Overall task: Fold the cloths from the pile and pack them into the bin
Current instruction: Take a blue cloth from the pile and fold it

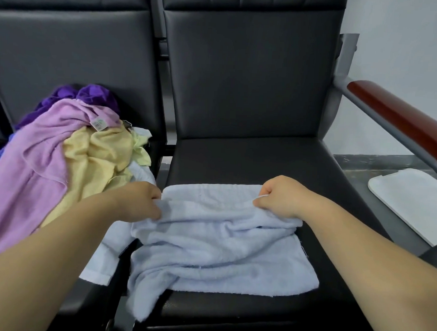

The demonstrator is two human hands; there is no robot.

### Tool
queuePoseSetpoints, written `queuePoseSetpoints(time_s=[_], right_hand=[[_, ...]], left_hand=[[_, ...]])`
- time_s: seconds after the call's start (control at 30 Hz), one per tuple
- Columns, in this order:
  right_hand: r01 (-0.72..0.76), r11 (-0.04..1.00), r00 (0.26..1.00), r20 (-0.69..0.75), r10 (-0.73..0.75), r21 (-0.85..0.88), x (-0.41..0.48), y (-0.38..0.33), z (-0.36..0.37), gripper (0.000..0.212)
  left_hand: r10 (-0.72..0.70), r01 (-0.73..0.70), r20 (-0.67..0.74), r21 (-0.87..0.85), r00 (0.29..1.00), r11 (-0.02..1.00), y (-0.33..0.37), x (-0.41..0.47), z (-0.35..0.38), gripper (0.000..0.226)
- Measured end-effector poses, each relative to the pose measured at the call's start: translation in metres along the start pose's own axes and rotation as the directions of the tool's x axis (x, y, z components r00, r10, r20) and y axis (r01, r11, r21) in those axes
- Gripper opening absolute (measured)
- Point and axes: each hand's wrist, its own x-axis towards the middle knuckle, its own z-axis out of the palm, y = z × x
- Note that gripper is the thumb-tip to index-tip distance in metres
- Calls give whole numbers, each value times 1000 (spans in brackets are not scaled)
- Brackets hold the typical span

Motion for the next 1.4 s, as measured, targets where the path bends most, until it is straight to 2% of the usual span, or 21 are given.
queuePoseSetpoints(time_s=[0.1,0.23,0.27,0.33,0.4,0.47,0.53,0.63,0.7,0.8,0.83,0.97,1.1,1.4], right_hand=[[38,999,999,-23,-39,-17,3,-2,0,17],[125,990,987,-111,-117,64,10,-4,0,11],[135,988,985,-122,-126,75,12,-4,0,10],[159,985,979,-138,-149,68,16,-2,0,11],[184,981,973,-149,-175,53,20,0,1,12],[190,982,973,-140,-186,13,24,4,3,11],[188,981,975,-114,-193,-58,27,7,5,8],[177,980,976,-114,-188,-96,31,8,8,7],[158,982,978,-118,-170,-108,32,7,8,8],[112,989,987,-105,-122,-95,32,5,7,4],[98,992,989,-104,-107,-83,32,5,6,4],[60,997,988,-140,-65,-44,33,4,6,8],[34,998,988,-147,-40,-46,35,5,9,9],[14,998,986,-163,-24,-61,39,5,13,11]], left_hand=[[109,-109,29,17,994,994,6,1,0,23],[76,-67,30,-237,997,969,14,7,1,23],[56,-54,1,-268,998,962,14,11,0,33],[18,-29,-53,-214,998,976,16,16,-3,56],[-46,44,-27,-74,999,996,18,20,-6,61],[-112,111,46,32,993,993,17,23,-9,59],[-127,122,80,64,989,990,13,27,-9,55],[-104,102,36,60,994,993,5,34,-7,51],[-102,102,-1,-29,995,994,-2,38,-4,52],[-130,120,-16,-289,991,950,-9,42,-1,57],[-127,107,-40,-323,991,940,-8,43,1,55],[-49,16,-216,-152,975,988,-4,47,8,36],[15,-56,-357,-105,934,993,-4,47,16,31],[13,-27,-387,-32,922,999,-2,53,25,27]])
